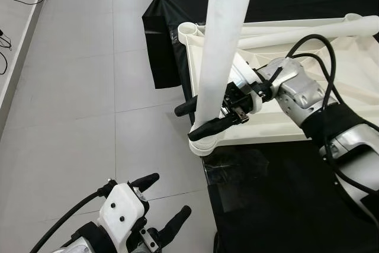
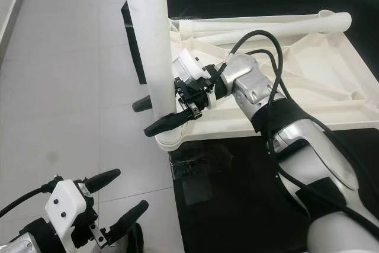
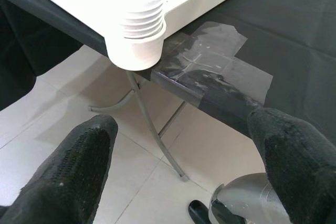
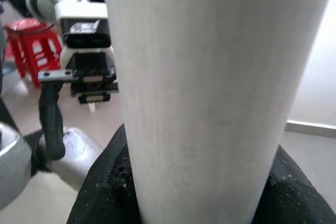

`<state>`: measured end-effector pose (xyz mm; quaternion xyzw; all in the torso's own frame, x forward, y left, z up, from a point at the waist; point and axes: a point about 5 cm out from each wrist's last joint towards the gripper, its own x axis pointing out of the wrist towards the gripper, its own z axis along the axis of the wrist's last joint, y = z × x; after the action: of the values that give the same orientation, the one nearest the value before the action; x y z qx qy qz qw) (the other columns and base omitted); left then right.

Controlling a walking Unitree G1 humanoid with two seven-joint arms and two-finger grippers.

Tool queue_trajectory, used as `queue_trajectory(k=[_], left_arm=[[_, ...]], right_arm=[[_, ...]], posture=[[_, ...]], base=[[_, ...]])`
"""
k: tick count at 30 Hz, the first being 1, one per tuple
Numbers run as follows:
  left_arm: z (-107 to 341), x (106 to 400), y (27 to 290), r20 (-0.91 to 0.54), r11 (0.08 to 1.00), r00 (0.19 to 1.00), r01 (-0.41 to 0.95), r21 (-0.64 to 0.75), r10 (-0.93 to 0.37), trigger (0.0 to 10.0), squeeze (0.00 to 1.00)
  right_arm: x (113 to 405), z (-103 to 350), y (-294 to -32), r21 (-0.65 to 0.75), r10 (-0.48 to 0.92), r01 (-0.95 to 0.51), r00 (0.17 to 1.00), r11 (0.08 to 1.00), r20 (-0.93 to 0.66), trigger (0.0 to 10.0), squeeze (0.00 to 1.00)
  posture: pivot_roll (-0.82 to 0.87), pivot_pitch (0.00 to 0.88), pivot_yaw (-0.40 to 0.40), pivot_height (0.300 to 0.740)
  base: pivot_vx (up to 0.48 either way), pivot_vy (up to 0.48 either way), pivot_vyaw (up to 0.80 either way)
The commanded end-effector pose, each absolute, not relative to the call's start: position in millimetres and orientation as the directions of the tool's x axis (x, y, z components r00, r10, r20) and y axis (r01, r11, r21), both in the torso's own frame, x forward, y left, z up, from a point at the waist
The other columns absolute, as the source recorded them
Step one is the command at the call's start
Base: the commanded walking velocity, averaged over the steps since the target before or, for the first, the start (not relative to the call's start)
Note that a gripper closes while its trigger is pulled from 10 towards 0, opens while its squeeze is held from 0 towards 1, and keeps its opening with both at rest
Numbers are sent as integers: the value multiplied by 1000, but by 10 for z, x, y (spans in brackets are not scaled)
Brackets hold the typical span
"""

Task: Building children table

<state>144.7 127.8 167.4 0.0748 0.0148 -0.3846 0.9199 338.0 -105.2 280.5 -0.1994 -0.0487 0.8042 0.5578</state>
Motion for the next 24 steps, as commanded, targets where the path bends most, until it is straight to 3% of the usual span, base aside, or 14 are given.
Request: queue_trajectory(k=[1,6,8,11,14,19,21,22,24], left_arm=[[1612,1441,1294,-119,694,704,710,123,-700,10000,0],[1609,1447,1294,-119,693,704,710,122,-700,10000,0],[1601,1454,1292,-117,693,703,711,120,-701,10000,0],[1597,1457,1292,-117,693,703,711,119,-701,10000,0],[1587,1468,1277,-113,693,702,712,115,-703,10000,0],[1574,1483,1275,-111,692,701,713,113,-705,10000,0],[1570,1487,1275,-110,689,698,716,111,-707,10000,0],[1562,1495,1277,-110,686,695,719,110,-711,10000,0],[1562,1495,1277,-110,686,695,719,110,-711,10000,0]], right_arm=[[3405,2576,-1091,-224,913,-907,-287,-356,-290,10000,0],[3455,2588,-1124,-229,941,-928,-238,-293,-240,10000,0],[3506,2572,-1169,-245,983,-960,-95,-132,-157,10000,0],[3522,2564,-1185,-250,992,-966,-32,-63,-124,10000,0],[3462,2514,-1248,-257,992,-960,122,111,-25,10000,0],[3332,2351,-1242,-248,981,-953,190,176,-34,10000,0],[3287,2276,-1218,-242,970,-944,239,223,-38,10000,0],[3246,2193,-1192,-222,950,-929,310,294,-38,10000,0],[3246,2193,-1192,-222,950,-929,310,294,-38,10000,0]], posture=[[139,299,-12,740],[134,297,-10,740],[108,292,-17,740],[108,292,-17,740],[102,281,-17,740],[84,275,-18,740],[84,275,-18,740],[71,268,-22,740],[71,268,-22,740]], base=[[0,0,0],[0,0,0],[0,0,0],[0,0,0],[0,0,0],[0,0,0],[0,0,0],[0,0,0],[0,0,0]])
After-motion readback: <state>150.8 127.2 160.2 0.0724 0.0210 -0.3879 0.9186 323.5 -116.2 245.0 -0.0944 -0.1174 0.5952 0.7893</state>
